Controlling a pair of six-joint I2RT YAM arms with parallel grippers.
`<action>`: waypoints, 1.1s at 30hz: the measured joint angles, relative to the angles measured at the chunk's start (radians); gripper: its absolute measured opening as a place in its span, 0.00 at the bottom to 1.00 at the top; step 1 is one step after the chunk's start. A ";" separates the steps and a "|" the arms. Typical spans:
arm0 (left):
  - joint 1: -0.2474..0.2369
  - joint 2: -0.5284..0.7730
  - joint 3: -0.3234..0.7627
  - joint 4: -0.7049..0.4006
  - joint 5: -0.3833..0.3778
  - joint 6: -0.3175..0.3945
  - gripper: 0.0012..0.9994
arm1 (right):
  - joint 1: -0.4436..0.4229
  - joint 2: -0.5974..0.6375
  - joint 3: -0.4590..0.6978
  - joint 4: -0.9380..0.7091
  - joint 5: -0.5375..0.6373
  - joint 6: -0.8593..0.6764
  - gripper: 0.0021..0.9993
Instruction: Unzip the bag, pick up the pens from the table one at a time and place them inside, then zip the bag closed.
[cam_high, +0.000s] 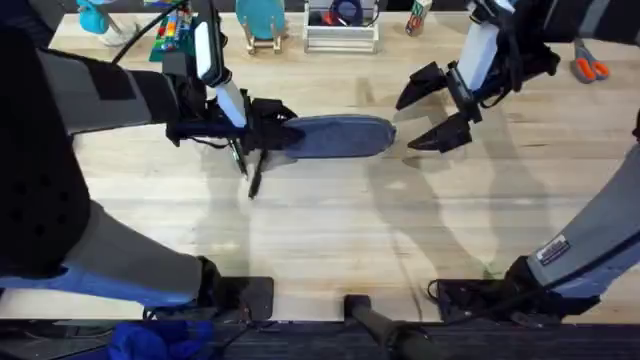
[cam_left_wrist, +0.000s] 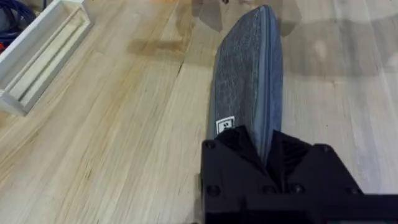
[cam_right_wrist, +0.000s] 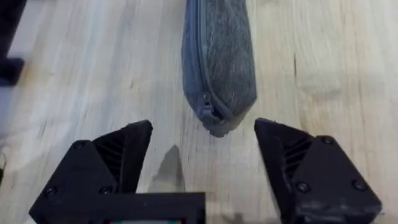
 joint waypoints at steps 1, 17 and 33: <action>0.000 0.000 0.000 0.000 0.000 0.000 0.04 | 0.002 0.000 0.000 0.000 0.003 0.008 1.00; 0.000 0.000 0.000 0.000 0.000 0.000 0.04 | 0.016 0.055 0.000 0.042 0.014 0.071 1.00; 0.000 0.000 0.000 0.000 0.000 0.000 0.04 | 0.072 0.079 0.000 0.082 0.018 0.117 0.76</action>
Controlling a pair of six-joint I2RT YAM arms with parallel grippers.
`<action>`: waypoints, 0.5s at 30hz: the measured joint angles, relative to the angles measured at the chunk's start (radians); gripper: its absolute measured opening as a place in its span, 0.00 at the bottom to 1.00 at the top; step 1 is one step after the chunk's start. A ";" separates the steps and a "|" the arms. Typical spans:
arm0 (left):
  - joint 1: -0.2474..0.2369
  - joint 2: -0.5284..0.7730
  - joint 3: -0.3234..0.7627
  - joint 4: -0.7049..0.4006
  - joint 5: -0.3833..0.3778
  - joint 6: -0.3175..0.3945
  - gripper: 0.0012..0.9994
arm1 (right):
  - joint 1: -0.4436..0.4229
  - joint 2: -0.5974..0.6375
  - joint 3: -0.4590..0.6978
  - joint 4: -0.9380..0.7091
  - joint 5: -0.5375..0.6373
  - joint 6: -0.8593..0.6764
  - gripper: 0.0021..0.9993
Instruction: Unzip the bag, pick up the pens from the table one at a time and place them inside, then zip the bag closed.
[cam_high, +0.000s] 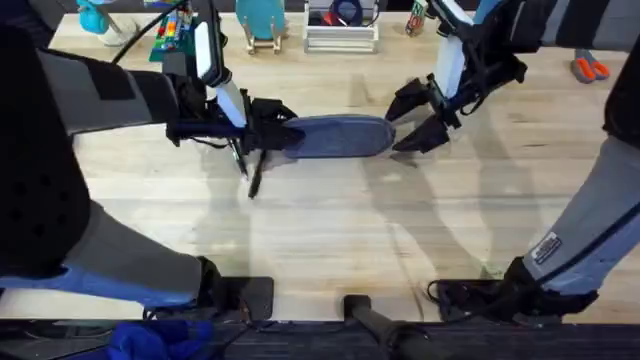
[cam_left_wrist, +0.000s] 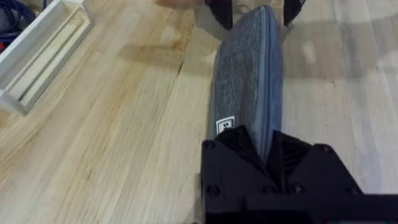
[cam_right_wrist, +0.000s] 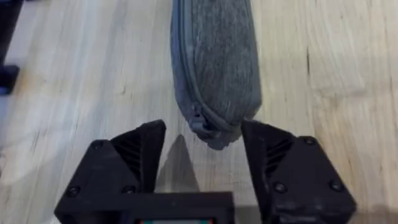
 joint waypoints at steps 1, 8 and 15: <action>0.000 0.000 0.000 0.000 0.000 0.000 0.04 | 0.000 0.000 0.000 0.000 0.000 0.002 0.73; 0.000 0.000 0.000 0.003 0.000 0.000 0.04 | 0.000 0.000 0.000 0.009 0.000 0.013 0.42; 0.000 0.000 0.000 0.007 0.000 0.000 0.04 | -0.001 0.000 0.000 0.007 -0.004 0.016 0.04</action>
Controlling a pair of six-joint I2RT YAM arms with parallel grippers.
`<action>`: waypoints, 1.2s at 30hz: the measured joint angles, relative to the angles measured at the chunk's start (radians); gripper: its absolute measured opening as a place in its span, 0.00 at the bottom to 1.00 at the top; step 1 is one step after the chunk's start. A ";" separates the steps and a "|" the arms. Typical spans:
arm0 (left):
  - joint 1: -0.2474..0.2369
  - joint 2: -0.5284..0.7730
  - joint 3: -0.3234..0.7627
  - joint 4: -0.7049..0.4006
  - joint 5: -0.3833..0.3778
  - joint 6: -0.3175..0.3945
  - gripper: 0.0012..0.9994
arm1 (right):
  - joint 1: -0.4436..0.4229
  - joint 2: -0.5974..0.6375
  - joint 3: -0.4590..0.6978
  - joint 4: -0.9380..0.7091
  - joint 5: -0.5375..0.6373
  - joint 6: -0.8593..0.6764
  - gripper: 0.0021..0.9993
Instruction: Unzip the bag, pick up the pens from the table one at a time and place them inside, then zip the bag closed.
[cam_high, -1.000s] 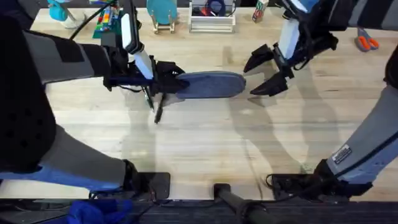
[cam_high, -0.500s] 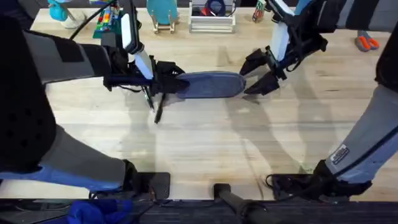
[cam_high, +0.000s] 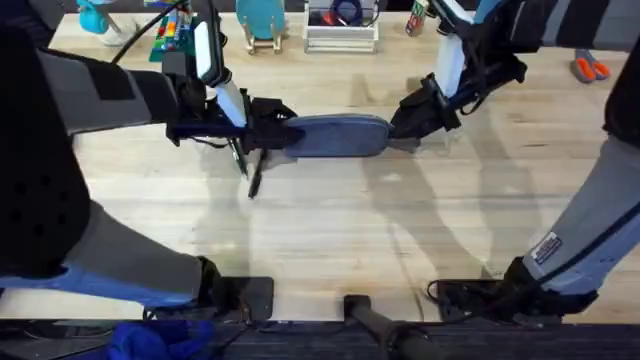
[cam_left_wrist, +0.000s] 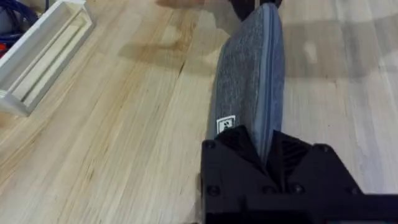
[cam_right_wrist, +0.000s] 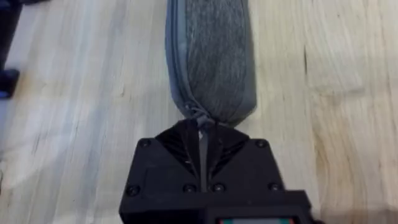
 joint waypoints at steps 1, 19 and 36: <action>0.000 0.000 0.000 0.000 0.000 0.000 0.04 | -0.001 0.000 0.000 -0.002 0.000 0.000 0.04; 0.000 0.000 0.000 0.000 0.000 0.000 0.04 | -0.030 0.000 0.000 -0.017 -0.009 0.027 0.03; 0.000 0.000 0.000 0.000 0.000 0.000 0.04 | -0.030 0.000 0.037 -0.071 -0.008 0.060 0.03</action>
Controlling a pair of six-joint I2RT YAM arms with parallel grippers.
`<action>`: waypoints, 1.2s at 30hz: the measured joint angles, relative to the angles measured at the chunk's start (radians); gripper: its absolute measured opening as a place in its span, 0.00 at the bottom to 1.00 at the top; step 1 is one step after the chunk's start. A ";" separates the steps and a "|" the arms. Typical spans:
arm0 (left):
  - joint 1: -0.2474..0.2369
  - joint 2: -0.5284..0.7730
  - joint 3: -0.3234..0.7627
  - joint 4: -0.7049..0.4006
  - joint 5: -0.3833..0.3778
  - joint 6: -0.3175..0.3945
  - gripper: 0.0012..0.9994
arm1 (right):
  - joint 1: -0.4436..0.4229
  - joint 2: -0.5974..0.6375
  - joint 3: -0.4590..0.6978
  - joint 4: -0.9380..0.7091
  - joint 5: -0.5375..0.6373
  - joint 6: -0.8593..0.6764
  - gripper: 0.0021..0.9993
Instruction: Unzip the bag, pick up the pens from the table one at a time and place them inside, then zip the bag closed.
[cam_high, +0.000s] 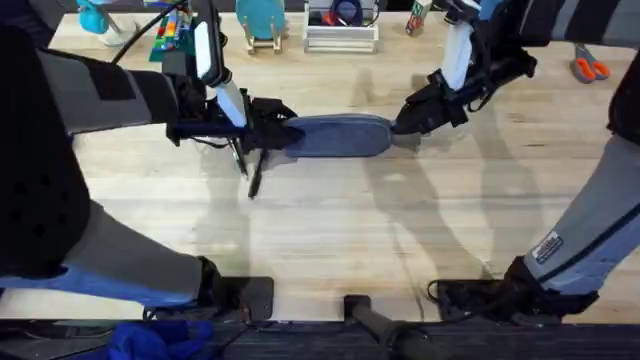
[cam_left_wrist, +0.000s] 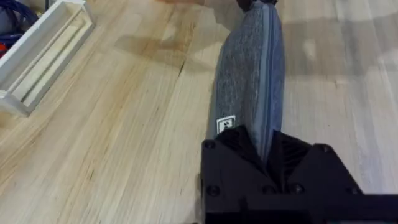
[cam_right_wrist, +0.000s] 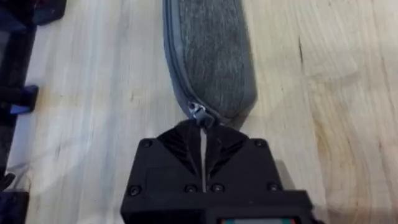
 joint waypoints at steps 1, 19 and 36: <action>0.000 0.000 0.000 0.000 0.000 0.000 0.04 | 0.000 0.000 0.001 -0.003 0.000 0.000 0.03; 0.000 0.000 0.000 0.004 0.000 0.000 0.04 | 0.009 -0.003 0.086 -0.102 -0.011 0.004 0.03; 0.000 0.000 0.000 0.004 0.000 0.000 0.04 | 0.084 -0.003 0.186 -0.160 -0.010 0.004 0.03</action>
